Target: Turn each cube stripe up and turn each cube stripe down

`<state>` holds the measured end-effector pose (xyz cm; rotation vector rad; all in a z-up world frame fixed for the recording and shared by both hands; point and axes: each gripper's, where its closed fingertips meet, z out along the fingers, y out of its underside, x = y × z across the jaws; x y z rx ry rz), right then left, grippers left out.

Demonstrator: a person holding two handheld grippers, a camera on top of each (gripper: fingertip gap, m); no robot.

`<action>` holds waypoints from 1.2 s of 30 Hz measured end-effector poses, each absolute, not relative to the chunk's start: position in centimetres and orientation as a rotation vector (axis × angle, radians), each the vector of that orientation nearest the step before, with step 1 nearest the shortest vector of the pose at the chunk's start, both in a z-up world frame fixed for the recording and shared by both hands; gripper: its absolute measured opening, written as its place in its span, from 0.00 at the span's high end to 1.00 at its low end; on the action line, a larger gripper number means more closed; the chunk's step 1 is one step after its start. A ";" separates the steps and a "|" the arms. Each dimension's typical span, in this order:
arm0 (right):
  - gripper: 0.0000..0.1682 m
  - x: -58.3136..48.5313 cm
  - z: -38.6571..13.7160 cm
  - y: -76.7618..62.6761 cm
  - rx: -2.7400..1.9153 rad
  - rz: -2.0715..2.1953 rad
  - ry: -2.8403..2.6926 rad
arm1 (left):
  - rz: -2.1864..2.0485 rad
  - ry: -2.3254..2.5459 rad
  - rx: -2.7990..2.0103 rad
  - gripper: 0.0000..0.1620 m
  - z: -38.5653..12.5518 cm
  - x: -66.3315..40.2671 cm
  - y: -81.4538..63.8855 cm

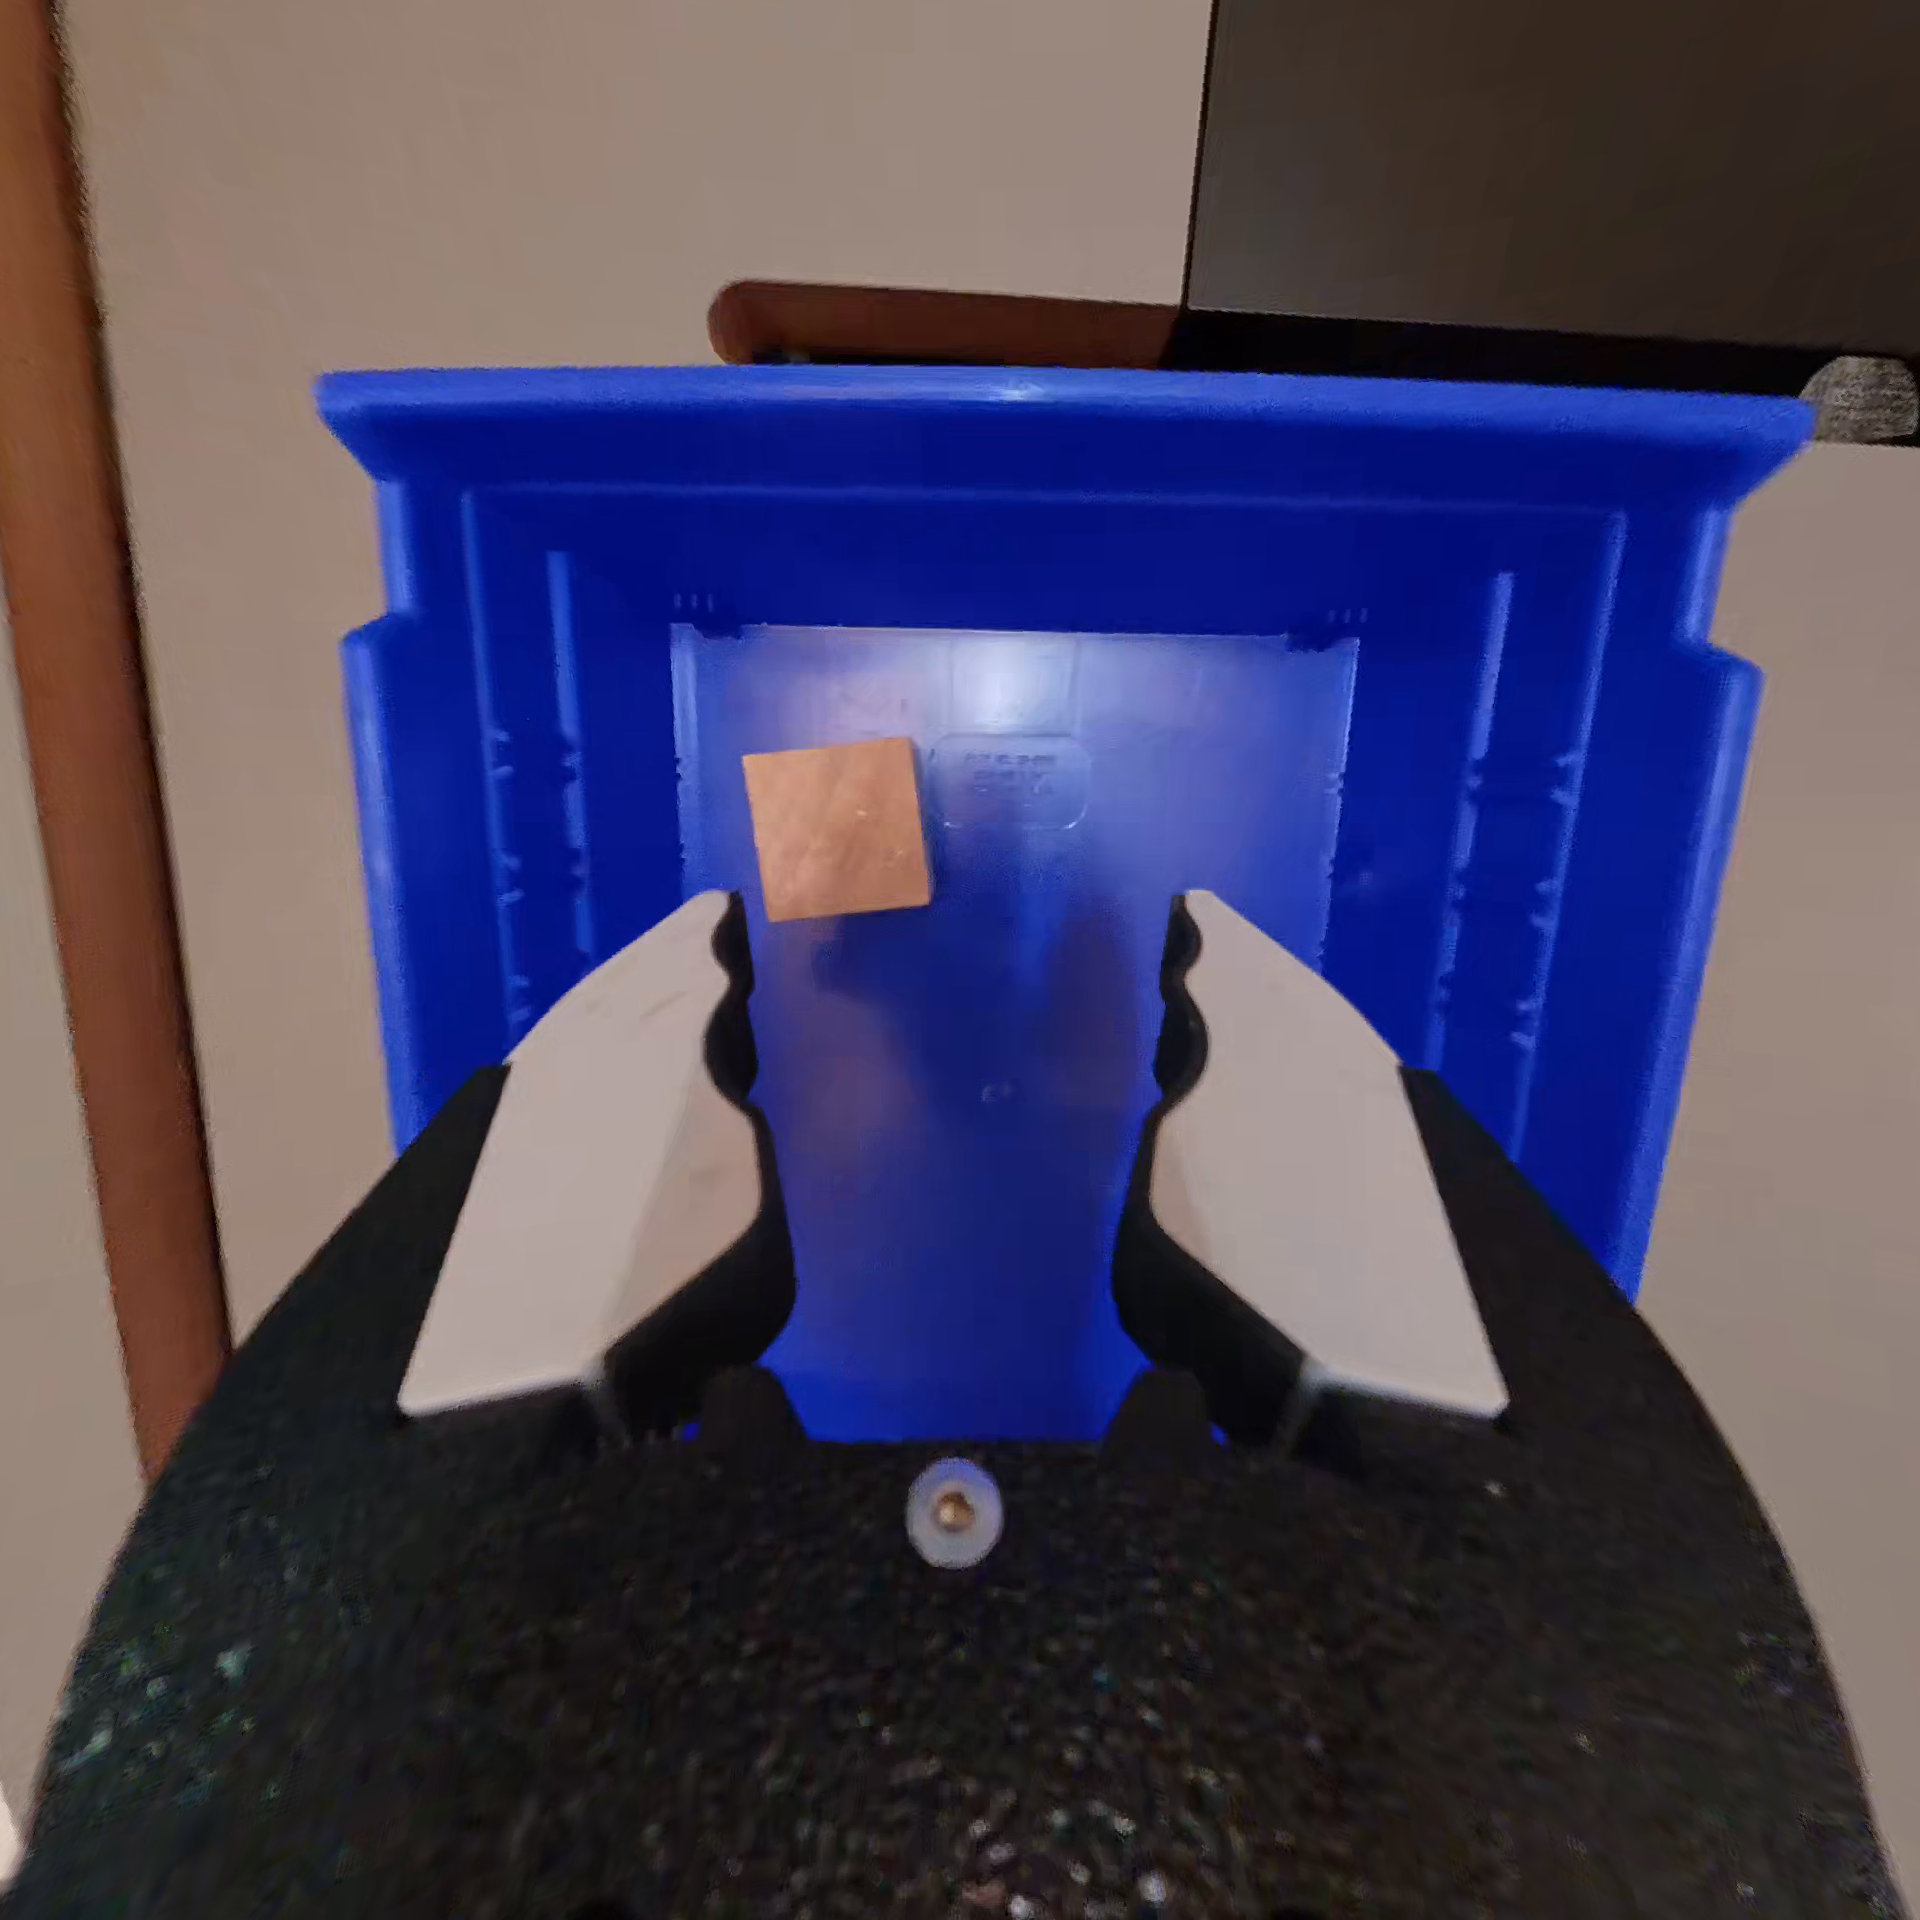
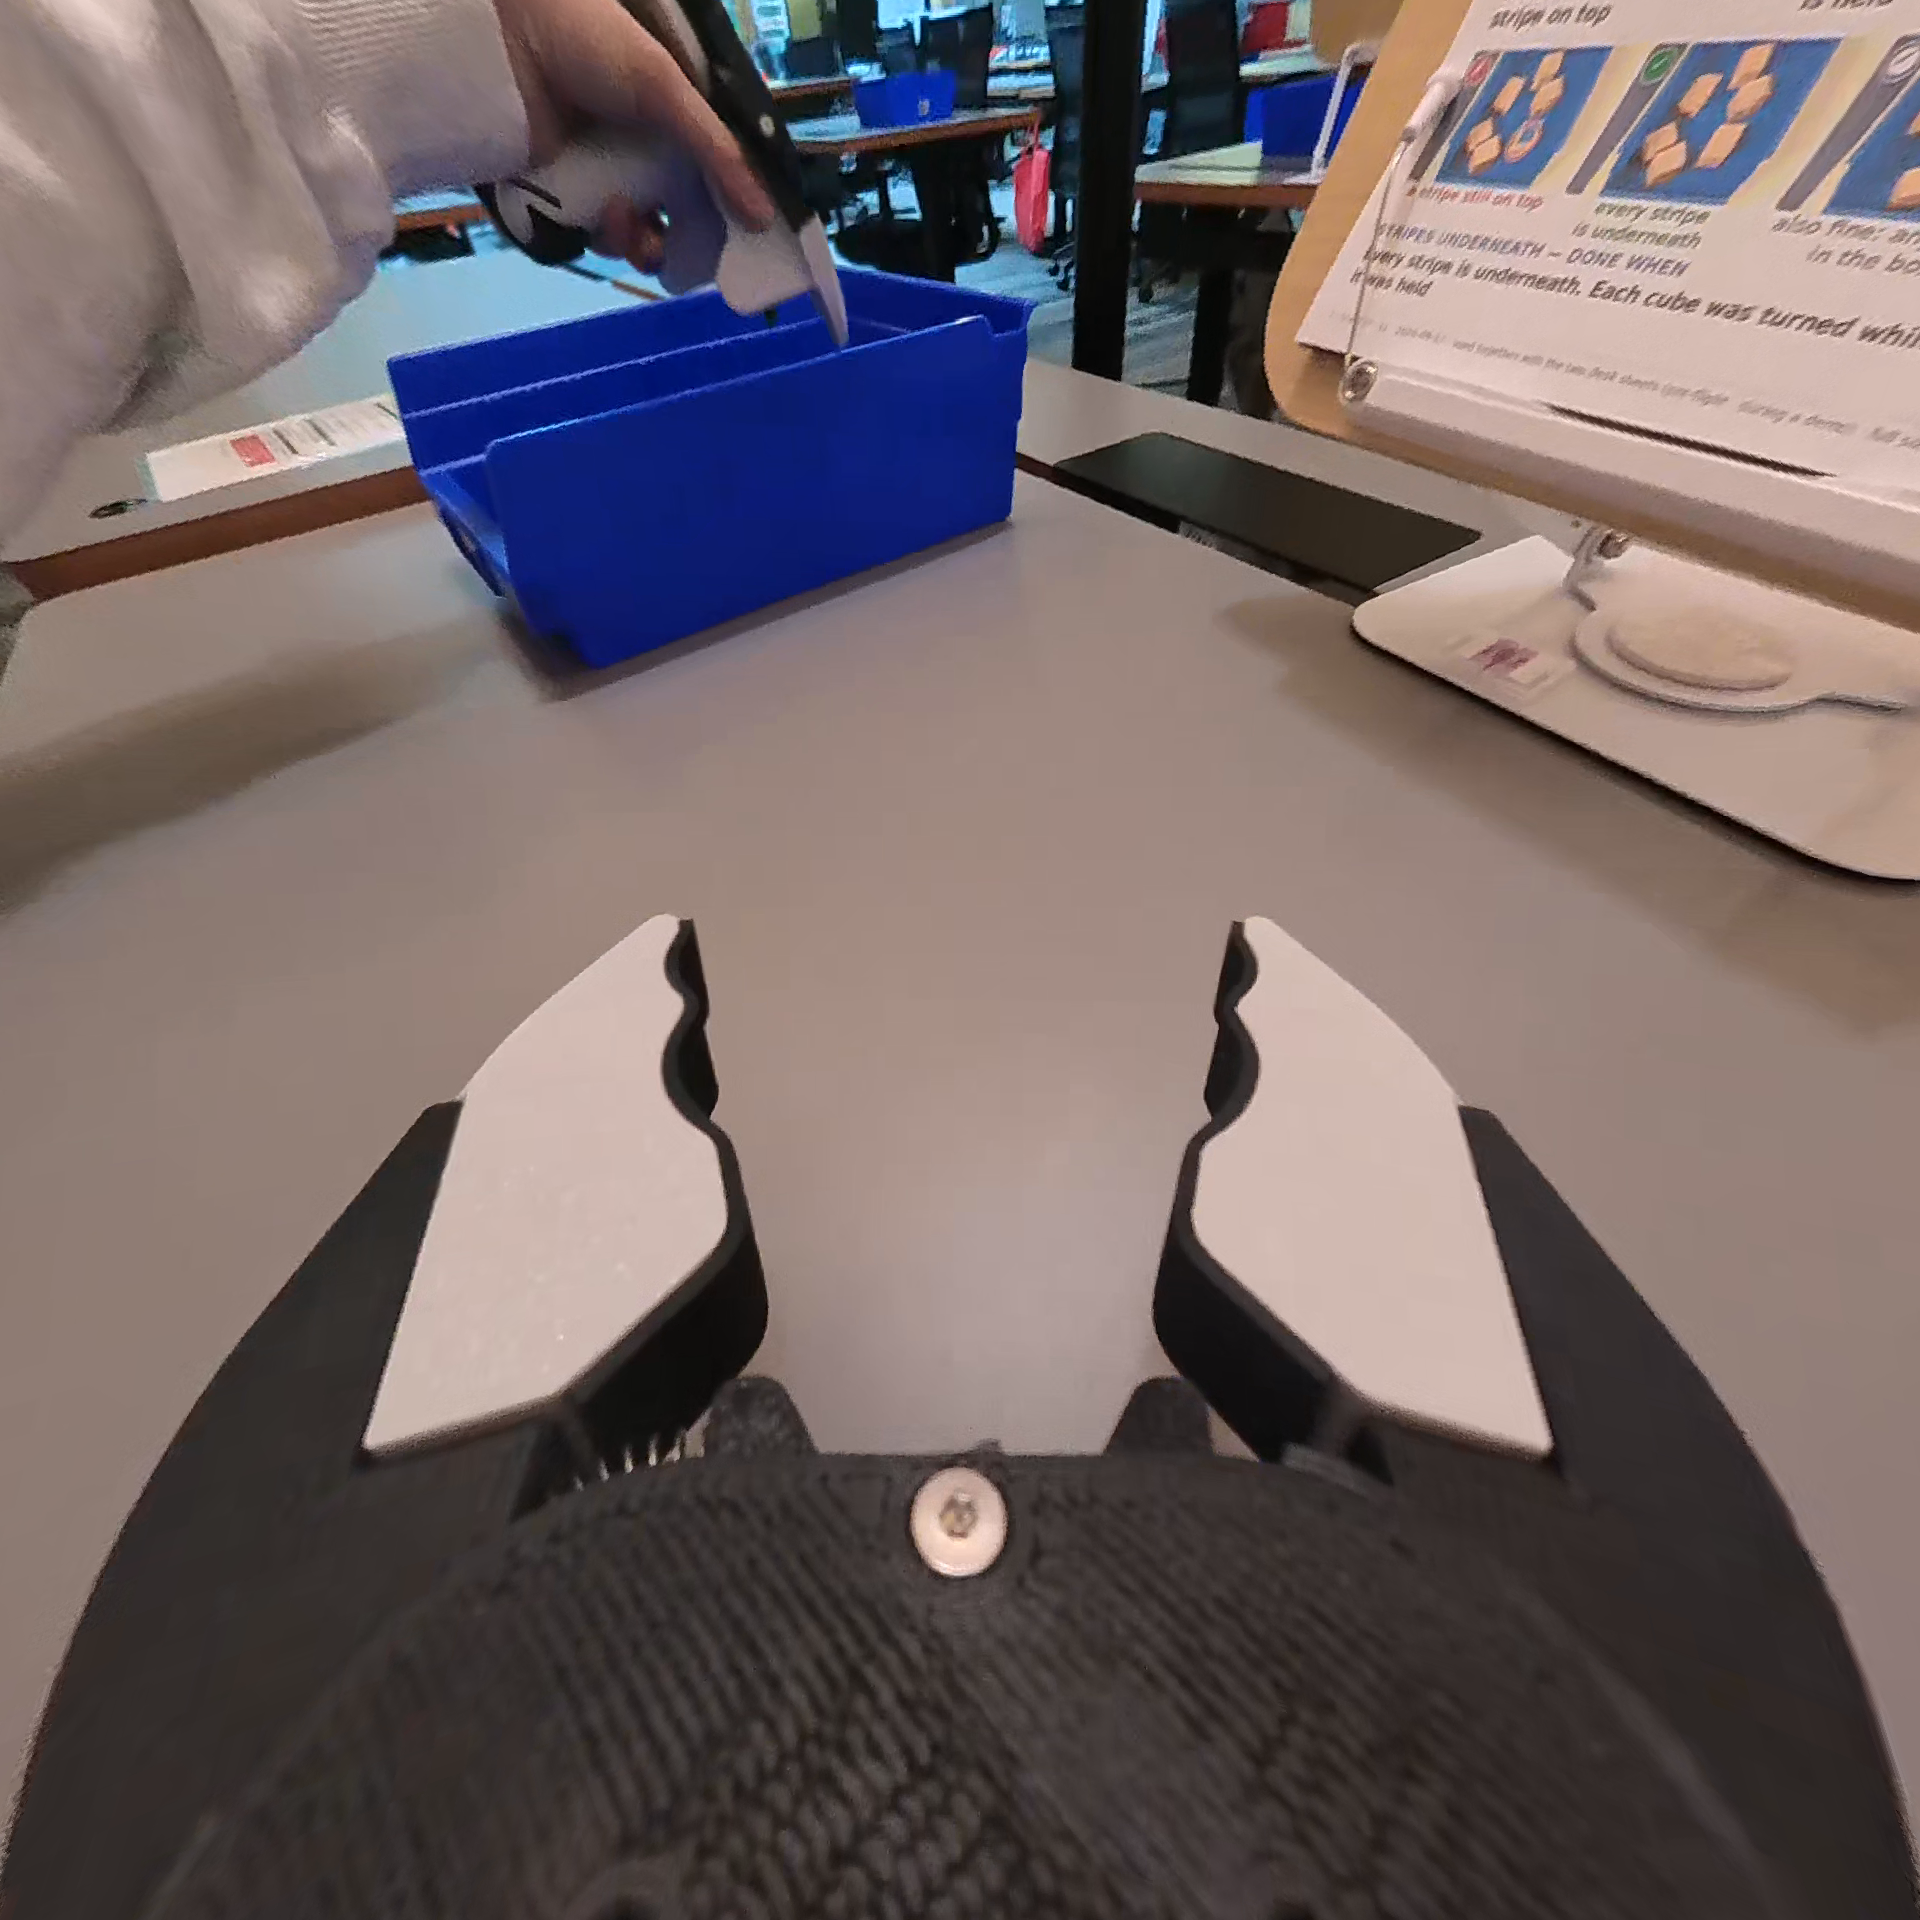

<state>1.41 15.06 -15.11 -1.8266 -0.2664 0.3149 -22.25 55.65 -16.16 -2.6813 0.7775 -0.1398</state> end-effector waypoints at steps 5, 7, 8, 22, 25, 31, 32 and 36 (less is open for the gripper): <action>0.44 2.1 -14.9 14.7 -1.807 0.286 -0.246 | 0.060 0.740 -2.803 0.54 -18.6 -23.5 56.9; 0.45 2.1 -14.7 14.6 -1.796 0.314 -0.224 | 0.125 0.716 -2.810 0.55 -19.0 -24.1 57.4; 0.45 2.1 -14.6 14.6 -1.791 0.329 -0.215 | 0.110 0.701 -2.821 0.55 -19.3 -24.1 57.5; 0.45 1.7 -14.3 14.3 -1.770 0.334 -0.244 | 0.080 0.569 -2.840 0.62 -22.8 -24.4 58.3; 0.50 1.8 -14.5 14.3 -1.772 0.366 -0.226 | 0.090 0.589 -2.840 0.71 -23.5 -24.5 58.2; 0.72 1.9 -14.8 14.4 -1.776 0.374 -0.215 | 0.086 0.707 -2.763 0.72 -23.6 -24.5 58.2; 0.75 1.9 -14.7 14.4 -1.768 0.375 -0.218 | 0.083 0.738 -2.747 0.72 -23.5 -24.5 58.0; 0.77 1.9 -14.6 14.2 -1.757 0.389 -0.217 | 0.009 0.819 -2.656 0.72 -22.2 -23.9 57.2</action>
